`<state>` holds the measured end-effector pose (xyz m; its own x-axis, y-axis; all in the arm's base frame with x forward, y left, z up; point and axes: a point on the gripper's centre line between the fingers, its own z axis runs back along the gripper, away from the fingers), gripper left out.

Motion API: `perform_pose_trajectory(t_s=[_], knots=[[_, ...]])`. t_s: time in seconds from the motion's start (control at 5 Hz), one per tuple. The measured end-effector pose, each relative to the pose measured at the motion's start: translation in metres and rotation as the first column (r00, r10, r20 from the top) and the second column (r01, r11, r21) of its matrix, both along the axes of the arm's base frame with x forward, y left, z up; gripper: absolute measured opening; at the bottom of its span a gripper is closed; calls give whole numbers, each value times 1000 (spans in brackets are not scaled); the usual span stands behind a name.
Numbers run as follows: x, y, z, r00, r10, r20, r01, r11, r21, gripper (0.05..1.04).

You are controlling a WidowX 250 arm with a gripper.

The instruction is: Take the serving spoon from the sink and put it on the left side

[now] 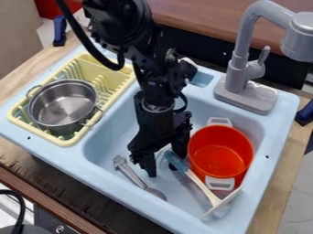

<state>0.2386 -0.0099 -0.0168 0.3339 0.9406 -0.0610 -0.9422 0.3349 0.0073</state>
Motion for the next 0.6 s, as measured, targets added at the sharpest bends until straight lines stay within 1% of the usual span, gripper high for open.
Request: perform_pose_trajectory(t_s=[0.2, 0.4, 0.6], knots=[[0, -1, -1, 1000, -3, 10, 3, 1000, -12, 599], [-1, 3, -1, 1000, 4, 7, -4, 1000, -24, 317], [-4, 3, 0, 1000, -6, -13, 5, 999, -34, 201]])
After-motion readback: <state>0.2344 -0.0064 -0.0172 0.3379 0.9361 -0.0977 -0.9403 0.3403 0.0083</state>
